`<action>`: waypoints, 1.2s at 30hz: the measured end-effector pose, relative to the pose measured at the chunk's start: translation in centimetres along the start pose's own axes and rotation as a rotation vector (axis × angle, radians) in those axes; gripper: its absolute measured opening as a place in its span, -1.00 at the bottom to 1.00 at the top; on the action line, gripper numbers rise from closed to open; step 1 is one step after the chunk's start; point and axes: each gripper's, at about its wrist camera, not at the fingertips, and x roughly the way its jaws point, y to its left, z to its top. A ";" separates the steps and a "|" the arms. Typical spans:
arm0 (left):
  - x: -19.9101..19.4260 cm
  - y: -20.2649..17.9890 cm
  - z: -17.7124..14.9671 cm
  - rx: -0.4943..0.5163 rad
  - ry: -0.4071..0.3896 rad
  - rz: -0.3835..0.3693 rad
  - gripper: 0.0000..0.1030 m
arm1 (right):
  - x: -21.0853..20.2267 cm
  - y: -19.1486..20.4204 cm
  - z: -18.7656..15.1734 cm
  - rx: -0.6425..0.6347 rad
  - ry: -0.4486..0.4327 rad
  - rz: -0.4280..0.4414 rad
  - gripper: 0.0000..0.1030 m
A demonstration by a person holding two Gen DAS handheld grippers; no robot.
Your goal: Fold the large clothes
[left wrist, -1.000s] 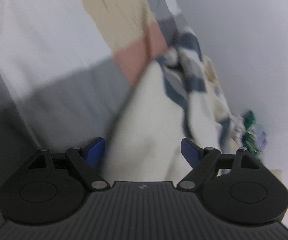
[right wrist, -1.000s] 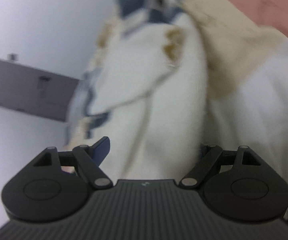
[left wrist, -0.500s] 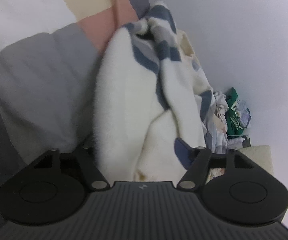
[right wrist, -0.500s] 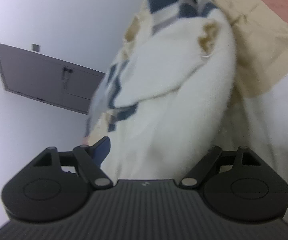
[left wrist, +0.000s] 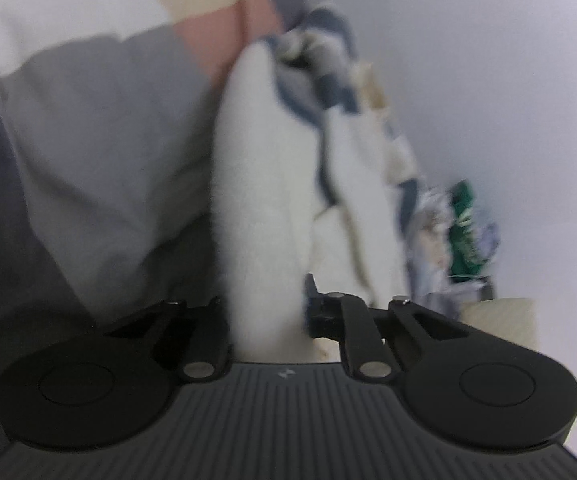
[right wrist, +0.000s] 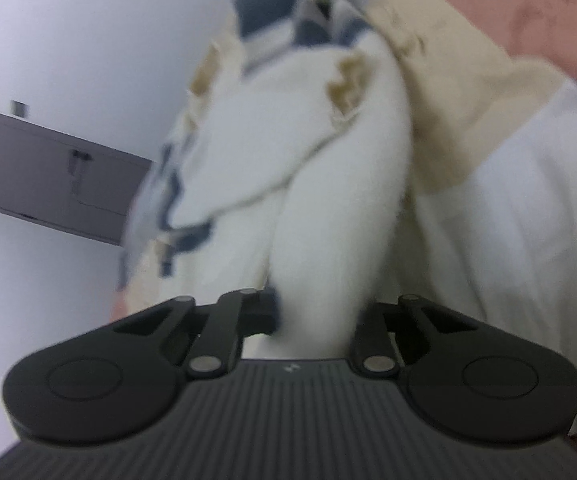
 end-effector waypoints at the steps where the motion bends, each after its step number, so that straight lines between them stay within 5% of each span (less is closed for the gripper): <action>1: -0.7 -0.3 0.0 -0.003 -0.008 -0.025 -0.73 | -0.4 0.2 0.2 -0.007 -0.010 0.021 -0.67; 13: -9.4 -5.1 -0.3 0.052 -0.087 -0.260 -0.78 | -8.8 5.6 0.0 -0.149 -0.075 0.220 -0.68; 20: -14.7 -7.8 -3.0 0.114 -0.107 -0.336 -0.81 | -14.1 7.5 -0.8 -0.204 -0.087 0.311 -0.68; 29: -19.7 -7.2 -7.3 0.134 -0.122 -0.398 -0.81 | -19.1 7.2 -3.2 -0.247 -0.105 0.356 -0.68; 36: -17.7 -7.7 -5.5 0.159 -0.143 -0.349 -0.81 | -17.6 6.7 -1.7 -0.206 -0.109 0.322 -0.67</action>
